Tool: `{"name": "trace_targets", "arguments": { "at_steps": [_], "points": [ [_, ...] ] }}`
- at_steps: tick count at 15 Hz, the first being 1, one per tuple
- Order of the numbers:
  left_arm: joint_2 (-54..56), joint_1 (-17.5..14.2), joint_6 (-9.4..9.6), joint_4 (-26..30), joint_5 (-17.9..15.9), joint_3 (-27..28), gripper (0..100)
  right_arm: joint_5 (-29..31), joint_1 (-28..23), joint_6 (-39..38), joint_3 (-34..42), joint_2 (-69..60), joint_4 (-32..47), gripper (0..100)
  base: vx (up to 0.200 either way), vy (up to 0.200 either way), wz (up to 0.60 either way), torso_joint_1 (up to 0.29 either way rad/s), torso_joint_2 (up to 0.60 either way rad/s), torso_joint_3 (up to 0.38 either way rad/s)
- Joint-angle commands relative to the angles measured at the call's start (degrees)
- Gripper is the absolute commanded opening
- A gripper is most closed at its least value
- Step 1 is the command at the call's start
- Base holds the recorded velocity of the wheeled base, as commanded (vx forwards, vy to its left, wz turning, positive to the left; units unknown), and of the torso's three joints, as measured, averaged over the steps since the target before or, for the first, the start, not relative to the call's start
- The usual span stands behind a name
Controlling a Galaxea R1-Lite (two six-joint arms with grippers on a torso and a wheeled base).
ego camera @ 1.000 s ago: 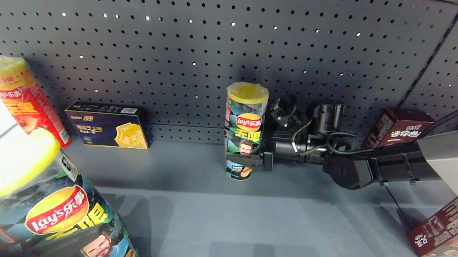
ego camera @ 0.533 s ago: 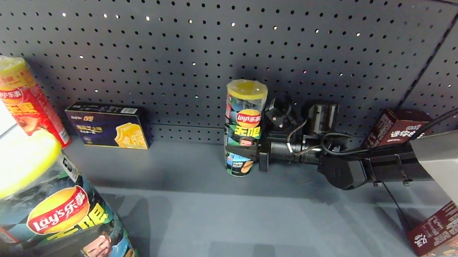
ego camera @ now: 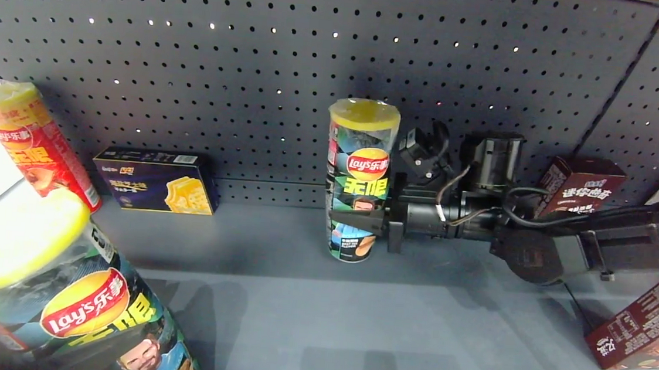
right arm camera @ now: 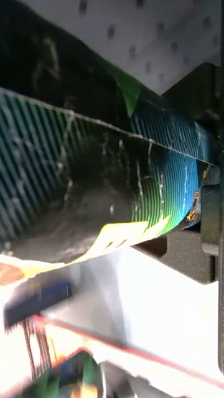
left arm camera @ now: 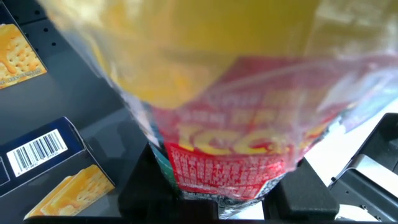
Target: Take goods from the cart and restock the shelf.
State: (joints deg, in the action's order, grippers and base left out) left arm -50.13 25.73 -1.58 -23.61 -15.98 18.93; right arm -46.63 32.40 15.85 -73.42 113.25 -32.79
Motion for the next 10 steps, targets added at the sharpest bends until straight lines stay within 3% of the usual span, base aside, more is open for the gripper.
{"name": "trace_targets", "arguments": {
  "at_steps": [1, 5, 6, 7, 10],
  "points": [
    [0.03, 0.02, 0.00, 0.06, -0.01, -0.04, 0, 0.05, 1.26, -0.03, 9.44, -8.66, -1.92, 0, 0.000, 0.000, 0.00, 0.000, 0.00, 0.000],
    [-0.06, 0.11, 0.00, 0.06, -0.10, -0.04, 0, 5.50, 4.34, -3.10, 22.80, -12.70, -15.28, 0, 0.000, 0.000, 0.00, 0.000, 0.00, 0.000],
    [-0.06, 0.11, 0.00, 0.06, -0.10, -0.04, 0, 5.67, 4.42, -3.19, 22.97, -12.79, -15.55, 0, 0.000, 0.000, 0.00, 0.000, 0.00, 0.000],
    [-0.06, 0.11, 0.00, 0.06, -0.10, 0.05, 0, 9.19, 7.24, -5.83, 29.39, -14.20, -22.67, 0, 0.000, 0.000, 0.00, 0.000, 0.00, 0.000],
    [-0.06, 0.11, 0.00, 0.15, -0.01, -0.04, 0, 9.45, 8.55, -6.44, 36.95, -14.81, -28.03, 0, 0.000, 0.000, 0.00, 0.000, 0.00, 0.000]
  ]
}}
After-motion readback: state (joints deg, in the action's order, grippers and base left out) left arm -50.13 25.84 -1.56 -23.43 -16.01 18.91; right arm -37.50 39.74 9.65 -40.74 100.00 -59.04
